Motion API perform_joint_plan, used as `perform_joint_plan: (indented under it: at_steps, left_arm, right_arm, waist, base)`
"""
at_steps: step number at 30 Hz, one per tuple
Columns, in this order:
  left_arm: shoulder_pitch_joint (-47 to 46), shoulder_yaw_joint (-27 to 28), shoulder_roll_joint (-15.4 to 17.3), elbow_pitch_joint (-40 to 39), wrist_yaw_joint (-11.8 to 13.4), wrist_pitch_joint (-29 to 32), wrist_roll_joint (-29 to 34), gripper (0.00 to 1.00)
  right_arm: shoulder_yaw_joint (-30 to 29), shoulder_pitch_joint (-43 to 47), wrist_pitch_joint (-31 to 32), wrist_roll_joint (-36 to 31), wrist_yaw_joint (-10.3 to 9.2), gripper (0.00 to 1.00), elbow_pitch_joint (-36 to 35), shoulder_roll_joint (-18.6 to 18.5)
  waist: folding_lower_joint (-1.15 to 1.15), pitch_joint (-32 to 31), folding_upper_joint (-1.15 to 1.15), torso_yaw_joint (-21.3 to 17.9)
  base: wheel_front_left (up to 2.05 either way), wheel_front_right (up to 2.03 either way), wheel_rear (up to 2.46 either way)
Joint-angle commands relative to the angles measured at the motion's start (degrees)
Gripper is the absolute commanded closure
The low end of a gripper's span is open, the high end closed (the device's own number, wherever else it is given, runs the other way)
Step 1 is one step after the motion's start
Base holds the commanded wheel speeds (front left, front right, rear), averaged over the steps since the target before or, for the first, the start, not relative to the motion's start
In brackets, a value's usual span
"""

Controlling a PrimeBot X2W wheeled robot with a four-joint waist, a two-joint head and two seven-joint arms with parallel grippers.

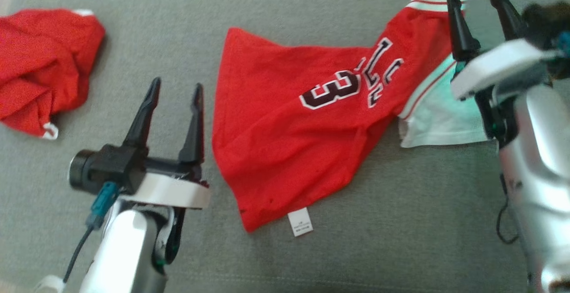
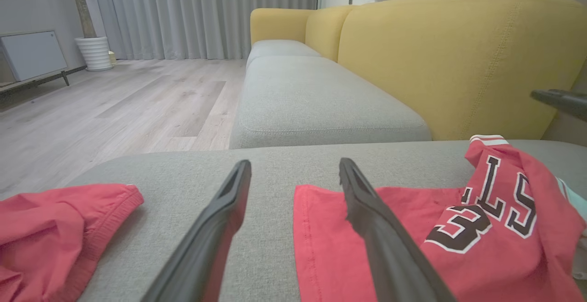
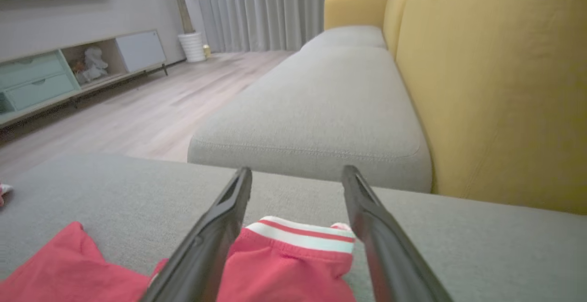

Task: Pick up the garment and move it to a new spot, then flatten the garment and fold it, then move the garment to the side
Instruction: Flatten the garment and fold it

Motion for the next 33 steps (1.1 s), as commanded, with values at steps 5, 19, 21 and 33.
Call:
perform_joint_plan:
  at_steps: [5, 19, 21, 33]
  left_arm:
    - [2.31, 3.79, 1.18, -0.61, -0.16, -0.70, 0.73, 0.00]
    - [11.37, 4.74, 1.67, 1.87, 1.02, -0.70, 0.96, 0.00]
    - [12.29, 4.66, 1.72, 2.01, 1.23, -0.70, 0.91, 0.00]
    - [14.44, 4.24, 2.45, 1.14, 1.78, 0.27, 0.54, 0.00]
  right_arm:
    - [-2.11, 9.30, -5.06, 0.14, 0.43, 0.00, -11.78, -0.08]
    - [-7.52, 38.86, 4.14, -4.56, 0.43, 0.00, -38.64, 5.33]
    - [-7.95, 41.29, 4.93, -4.73, 0.43, 0.00, -40.00, 6.09]
    - [-8.14, 45.07, 6.71, -5.60, 0.43, 0.00, -43.30, 7.67]
  waist:
    - [0.00, -4.75, 0.00, -3.30]
    - [0.00, -13.88, 0.00, -6.60]
    - [0.00, -14.73, 0.00, -6.64]
    - [0.00, -15.99, 0.00, -7.37]
  base:
    - [0.00, 0.00, 0.00]
    - [0.00, 0.00, 0.00]
    - [0.00, 0.00, 0.00]
    - [0.00, 0.00, 0.00]
